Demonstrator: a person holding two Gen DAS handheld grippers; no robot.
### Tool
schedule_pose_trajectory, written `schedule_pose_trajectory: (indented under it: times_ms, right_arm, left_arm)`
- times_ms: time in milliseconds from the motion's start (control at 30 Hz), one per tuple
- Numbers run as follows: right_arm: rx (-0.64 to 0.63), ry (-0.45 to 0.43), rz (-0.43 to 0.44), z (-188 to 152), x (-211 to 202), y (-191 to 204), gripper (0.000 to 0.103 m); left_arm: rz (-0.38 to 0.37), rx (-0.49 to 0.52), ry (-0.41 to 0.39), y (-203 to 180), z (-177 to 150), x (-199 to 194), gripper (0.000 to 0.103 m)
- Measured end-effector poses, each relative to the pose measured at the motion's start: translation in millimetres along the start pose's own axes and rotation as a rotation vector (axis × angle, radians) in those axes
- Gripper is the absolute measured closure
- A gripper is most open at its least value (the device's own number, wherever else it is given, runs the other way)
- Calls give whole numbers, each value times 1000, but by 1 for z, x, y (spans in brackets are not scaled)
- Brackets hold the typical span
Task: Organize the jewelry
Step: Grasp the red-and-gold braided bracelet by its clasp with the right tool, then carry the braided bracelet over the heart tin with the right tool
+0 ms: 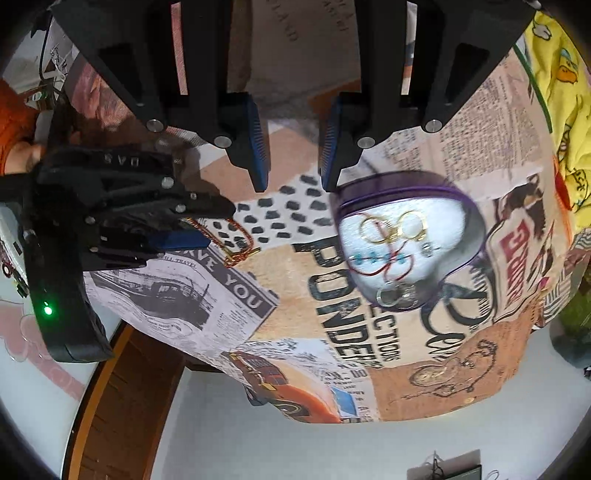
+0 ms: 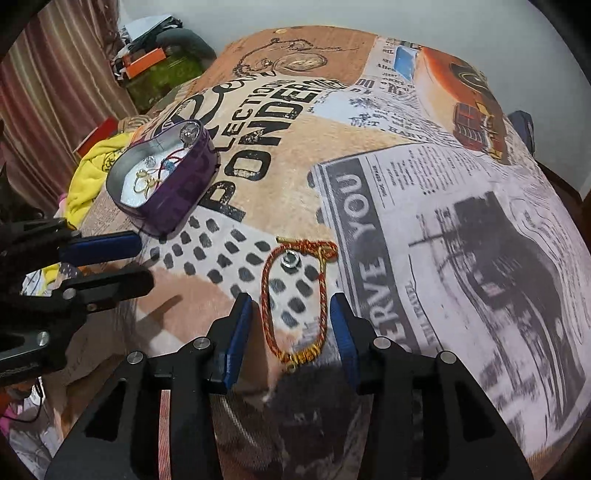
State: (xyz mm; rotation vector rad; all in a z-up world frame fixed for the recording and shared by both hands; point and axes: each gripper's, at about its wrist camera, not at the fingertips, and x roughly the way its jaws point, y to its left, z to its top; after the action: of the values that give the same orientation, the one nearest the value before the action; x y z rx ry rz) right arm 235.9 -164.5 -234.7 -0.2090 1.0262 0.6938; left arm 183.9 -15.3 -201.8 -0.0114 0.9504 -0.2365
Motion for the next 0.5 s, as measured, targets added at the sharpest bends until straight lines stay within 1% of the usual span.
schedule_pose_trajectory:
  times_ms: [67,100,133,267,367,500]
  right_arm:
    - [0,-6,0,-1,-1,0,78]
    - [1,-7,7,-2,-1,1,92]
    - [7,-6,13,-2,-2,0,95]
    - [38,-26,17,-5,-9,1,97]
    - [53,-56,25,-5,-20,4,97]
    - [62,-92,5,-4,-36,3,97]
  left_arm:
    - [-2,-13,-1,4,-2,0,73]
    - [-3,-22,0,6,-4,0,73]
    - [-4,-28,2,6,-4,1,73]
    - [-35,-45,10,5,-8,4,73]
    - [-44,-29,6,1,-8,3,73]
    - [-75,-3,9,-8,-3,4,73]
